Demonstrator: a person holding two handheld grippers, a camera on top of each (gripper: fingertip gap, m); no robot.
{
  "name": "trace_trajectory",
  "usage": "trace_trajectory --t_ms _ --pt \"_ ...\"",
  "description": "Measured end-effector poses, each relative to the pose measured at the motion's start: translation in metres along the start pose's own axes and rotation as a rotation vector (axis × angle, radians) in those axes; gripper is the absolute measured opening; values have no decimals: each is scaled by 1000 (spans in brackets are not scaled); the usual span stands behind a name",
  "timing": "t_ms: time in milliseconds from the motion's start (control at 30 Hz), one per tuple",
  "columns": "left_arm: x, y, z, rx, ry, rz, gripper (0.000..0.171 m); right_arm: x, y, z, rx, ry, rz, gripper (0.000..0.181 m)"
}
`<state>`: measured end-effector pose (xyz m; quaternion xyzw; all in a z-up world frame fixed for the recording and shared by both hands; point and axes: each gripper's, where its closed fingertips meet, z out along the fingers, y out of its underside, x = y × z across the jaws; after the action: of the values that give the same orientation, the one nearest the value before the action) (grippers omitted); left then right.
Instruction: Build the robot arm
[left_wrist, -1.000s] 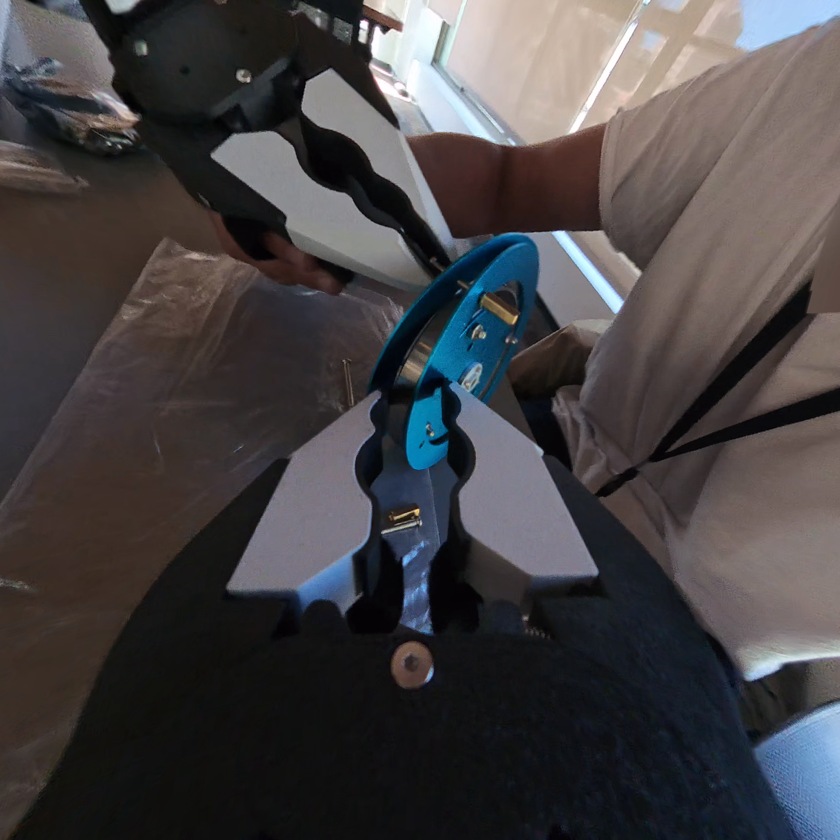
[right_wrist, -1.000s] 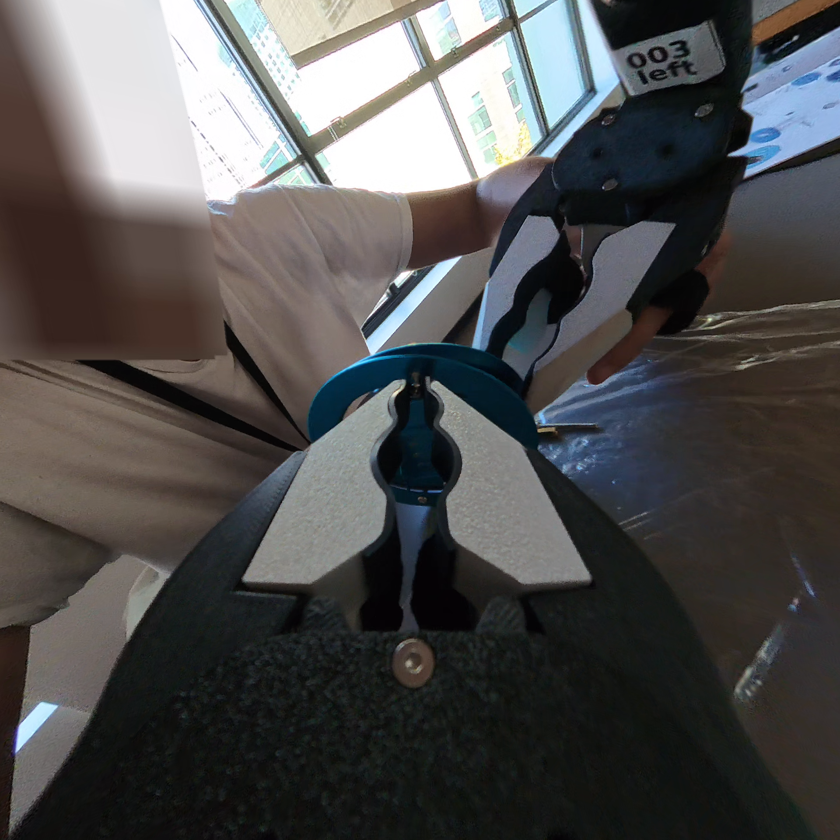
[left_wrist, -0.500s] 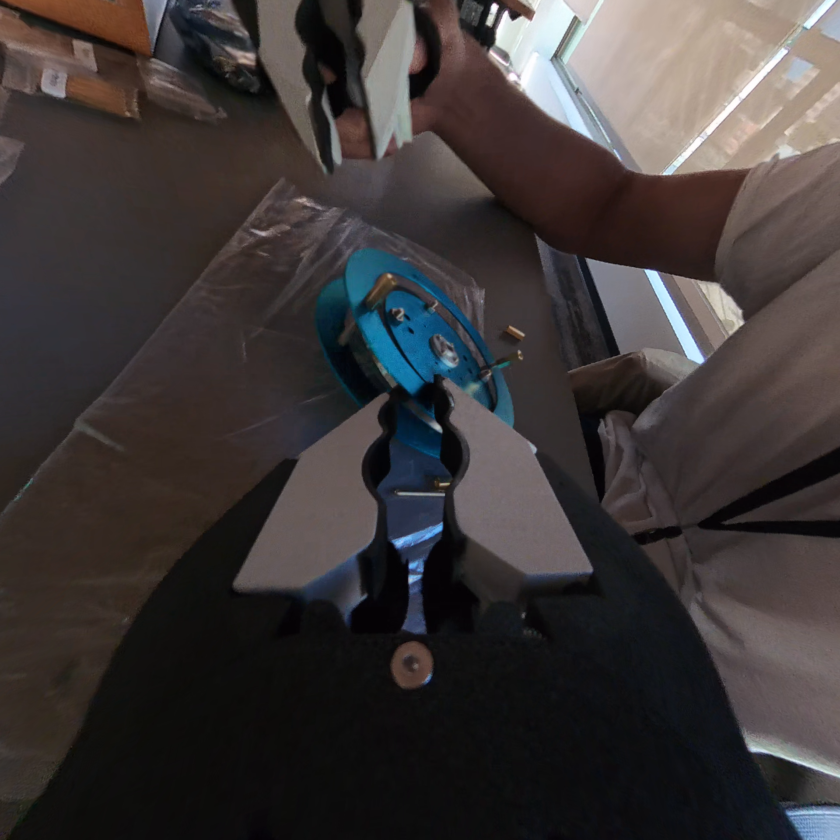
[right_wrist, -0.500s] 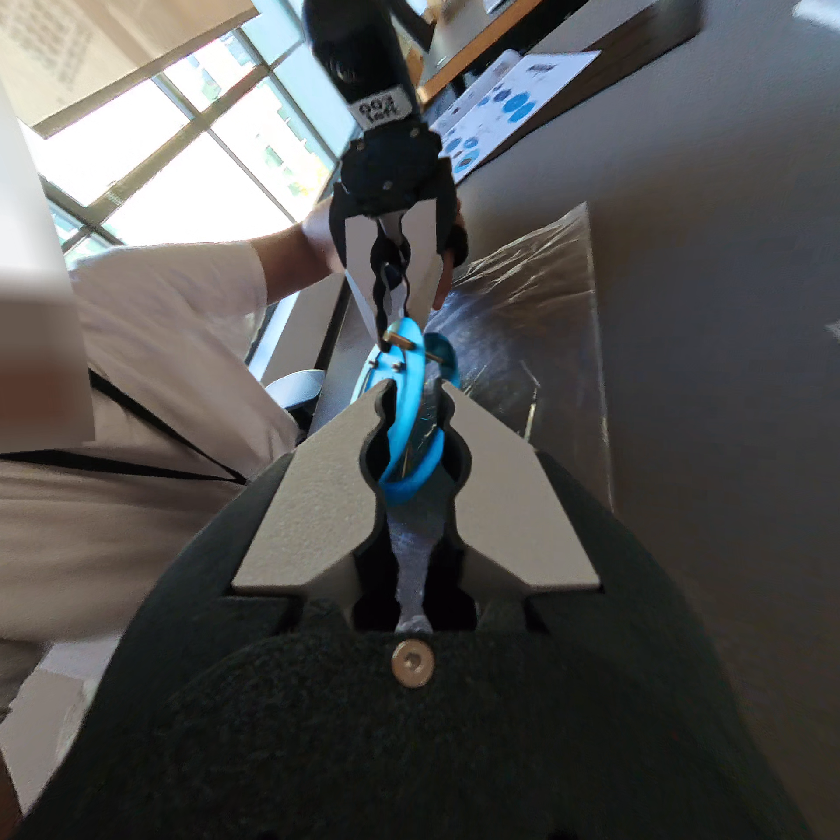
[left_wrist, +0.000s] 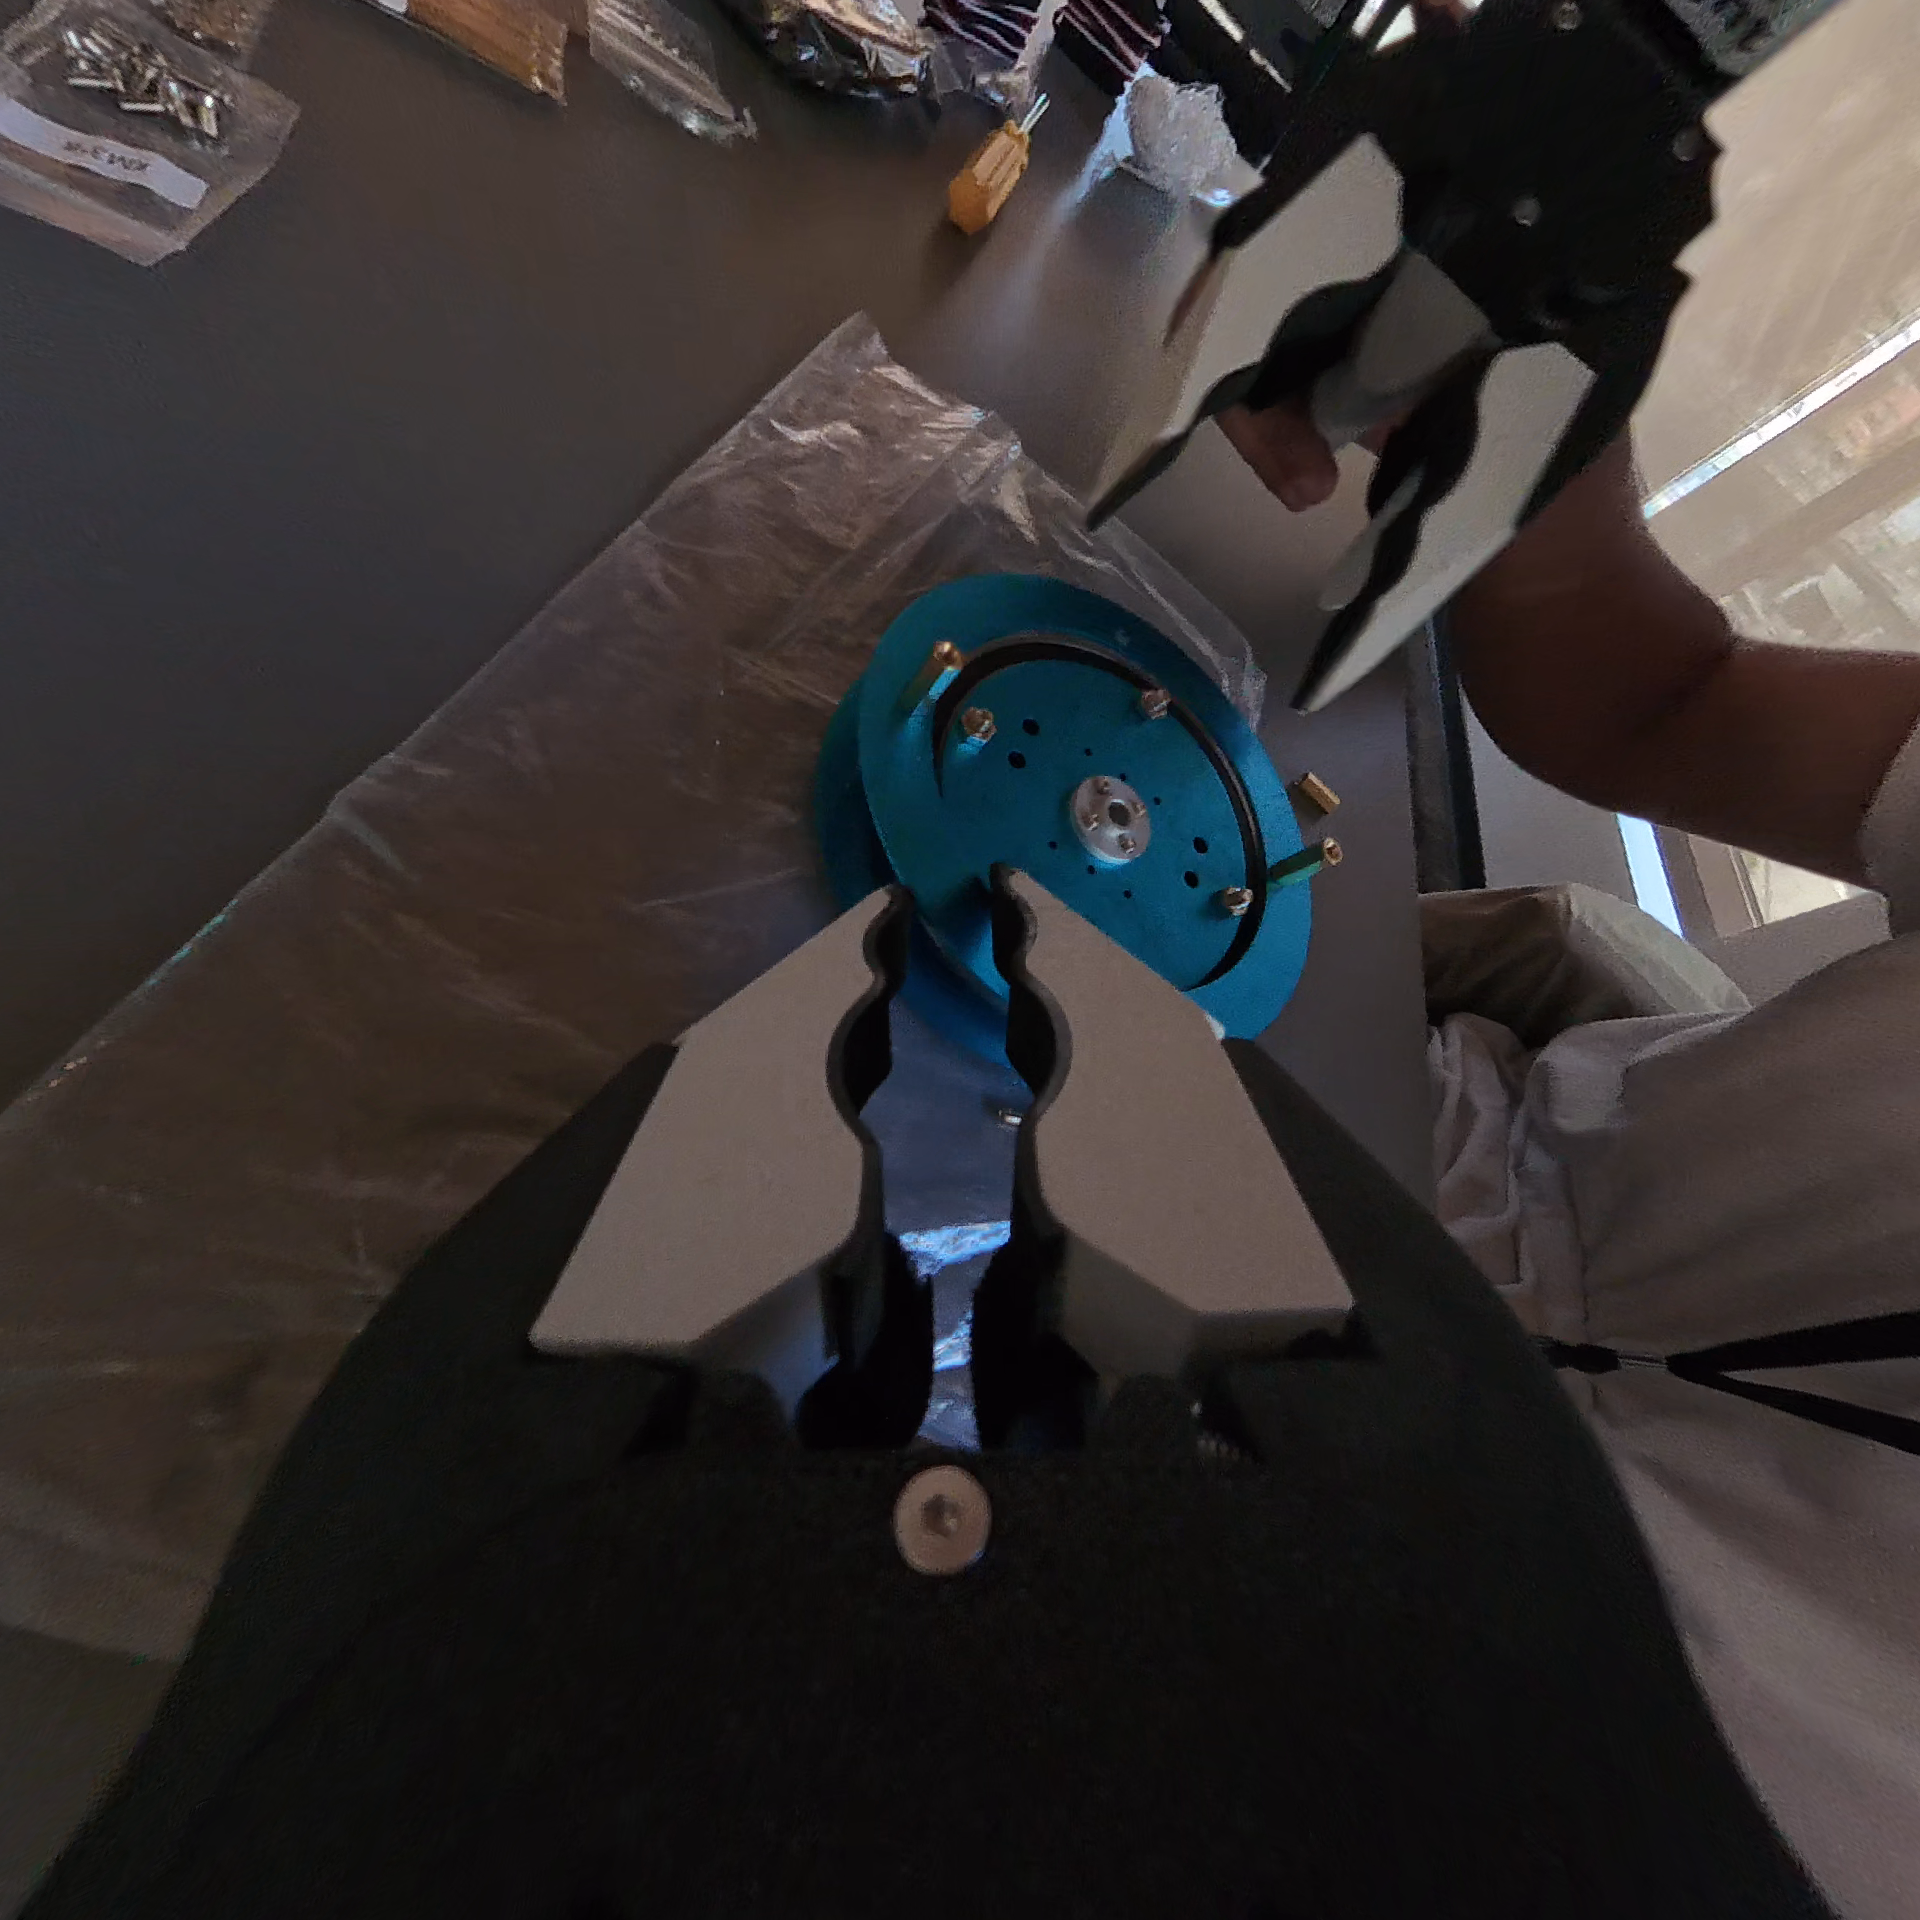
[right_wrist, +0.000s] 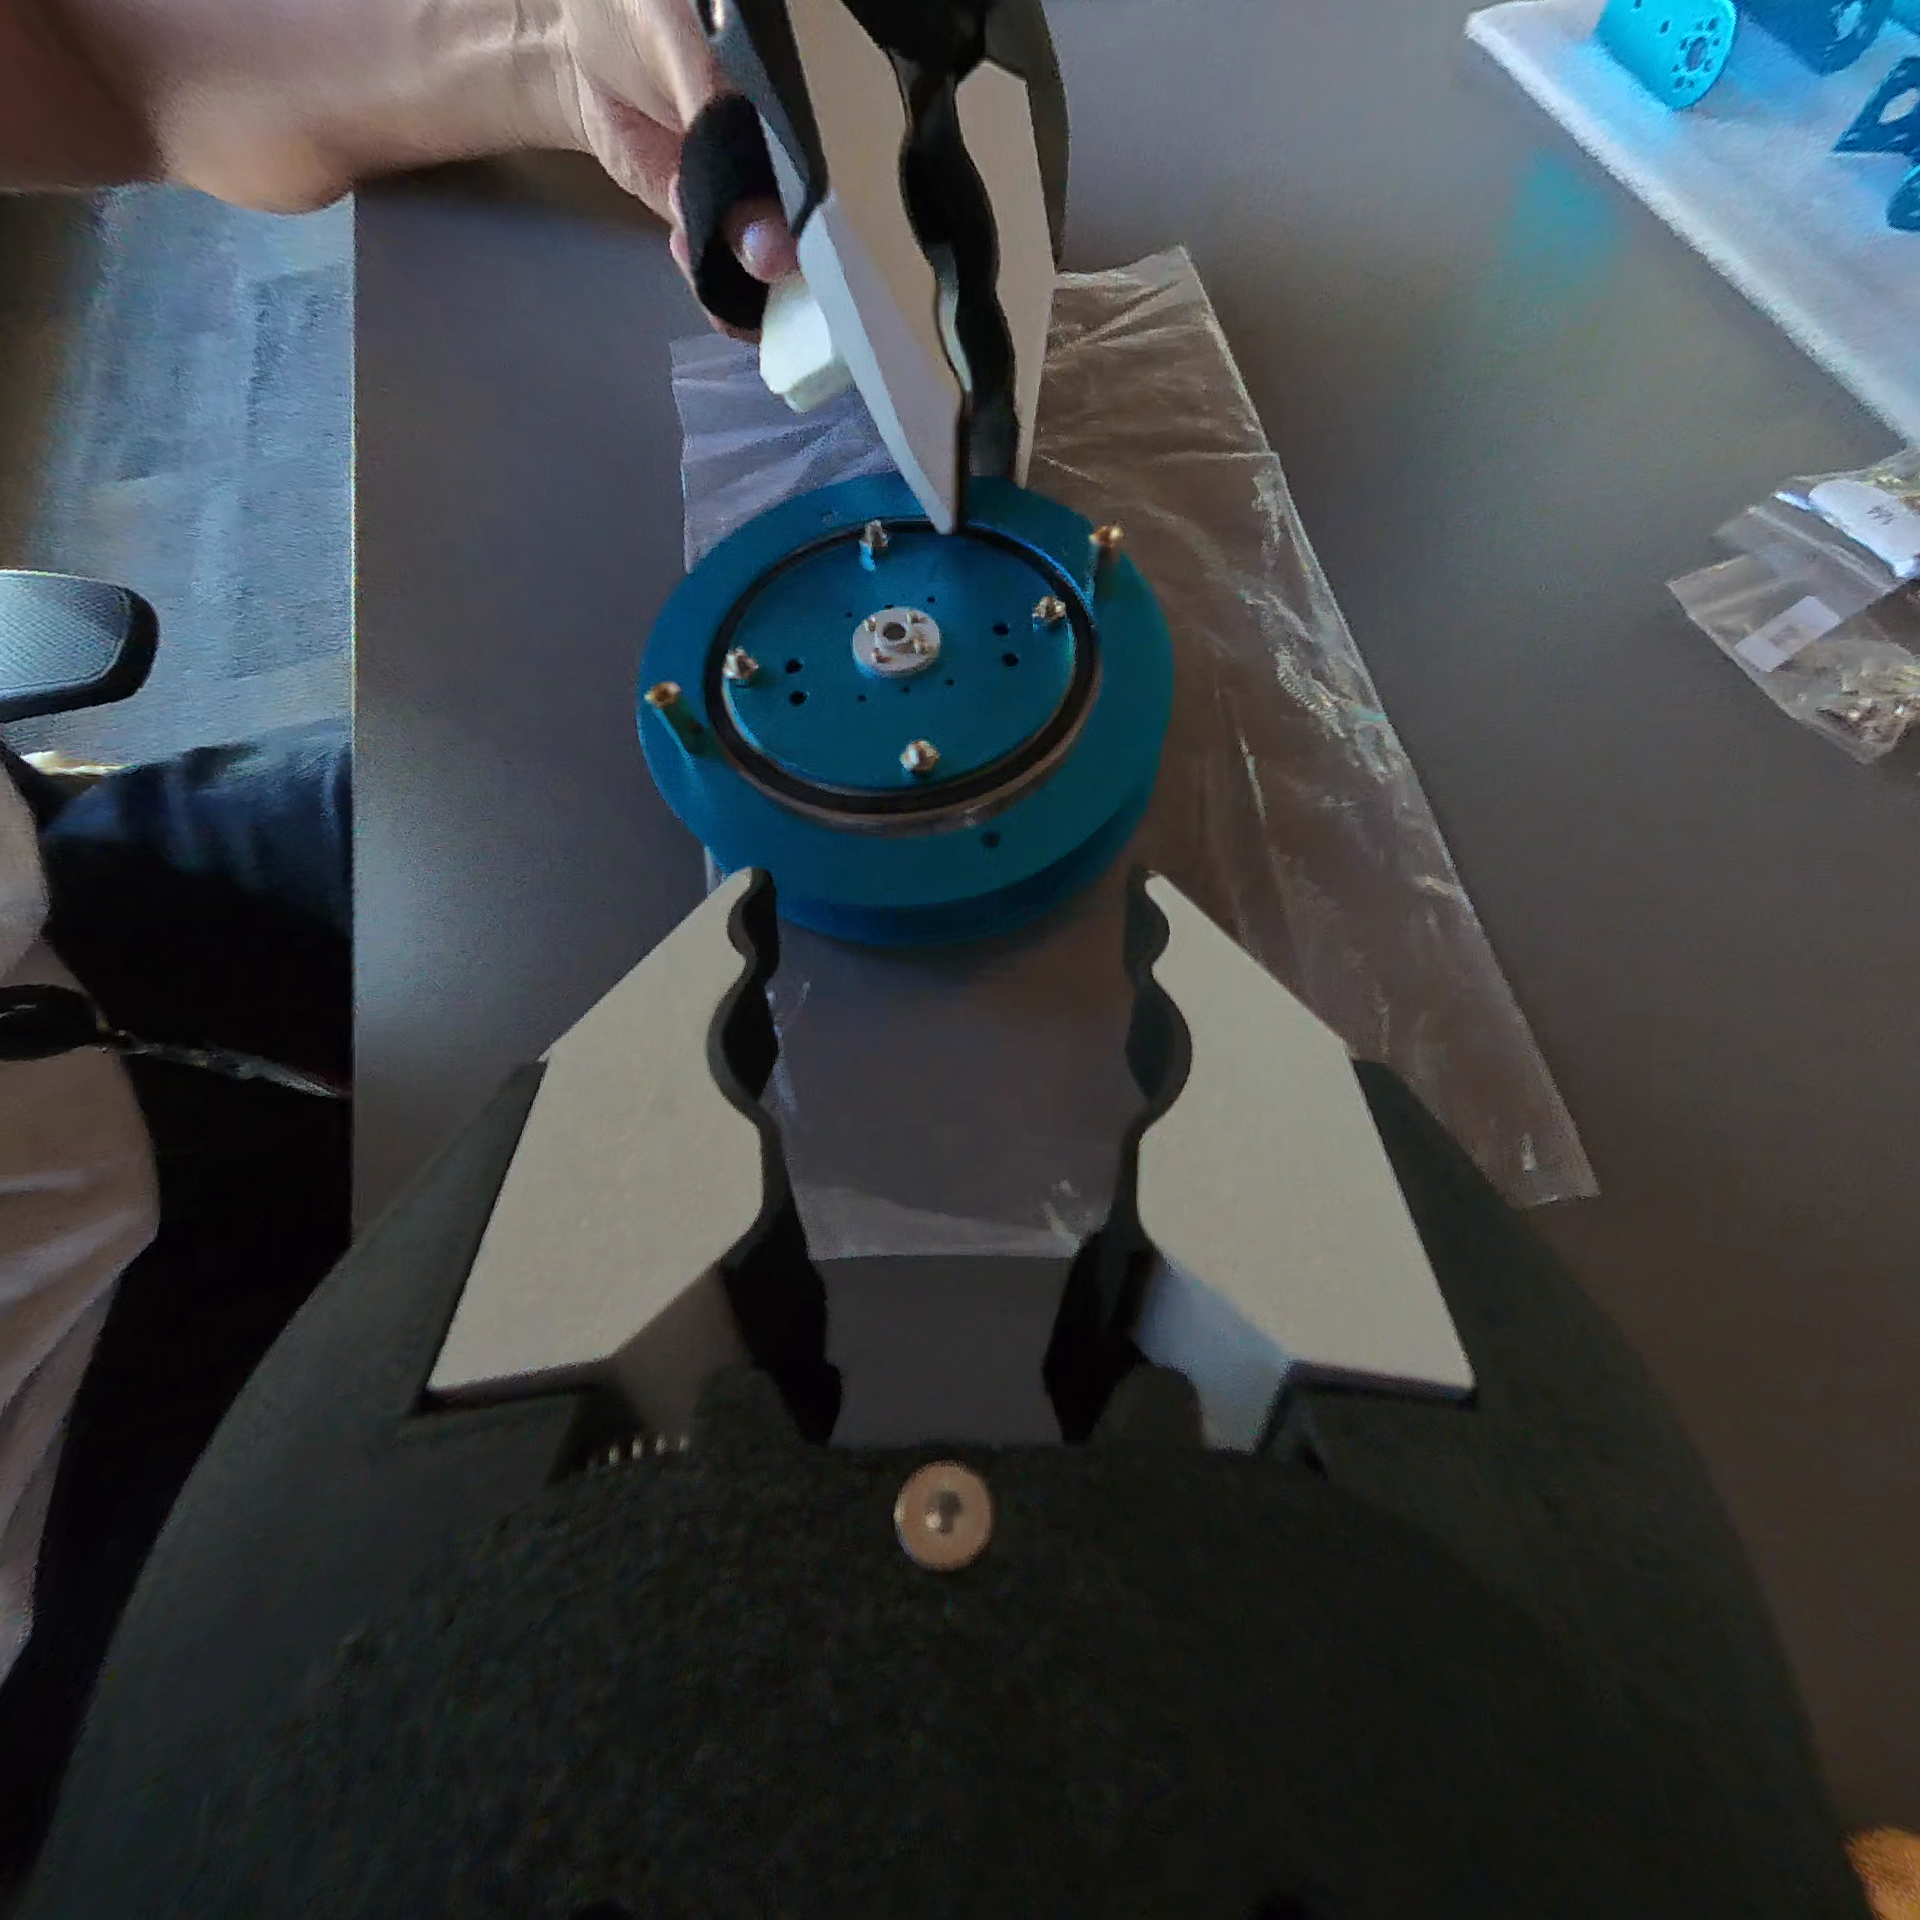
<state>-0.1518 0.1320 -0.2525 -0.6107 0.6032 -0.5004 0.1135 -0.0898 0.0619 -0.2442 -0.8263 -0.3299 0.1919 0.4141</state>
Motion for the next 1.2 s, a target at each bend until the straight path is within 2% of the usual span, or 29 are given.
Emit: trace_trajectory --t_ms 267,400,533,633,767,900,1000,1067,1200 --pt "-4 0 0 2 -47 29 15 -54 -21 3 111 36 28 65" --pt "-13 -4 -8 26 -102 51 15 -37 -16 1 121 184 4 66" --pt "-11 -12 -19 69 -80 34 14 -22 -6 9 153 144 153 79" --pt "-8 -10 -20 53 -83 64 15 -28 -11 12 172 67 214 78" --pt "-7 1 -12 -10 -105 102 15 -34 -5 13 126 42 249 61" --pt "-8 0 -9 -1 -125 124 15 -18 -11 4 153 126 273 54" --pt "-6 -2 -9 6 -120 118 14 -2 -13 1 153 161 370 39" --pt "-7 -2 -8 9 -122 116 14 5 -12 6 146 128 456 36" --pt "-7 -1 -8 7 -121 119 15 9 -2 16 112 53 577 13"
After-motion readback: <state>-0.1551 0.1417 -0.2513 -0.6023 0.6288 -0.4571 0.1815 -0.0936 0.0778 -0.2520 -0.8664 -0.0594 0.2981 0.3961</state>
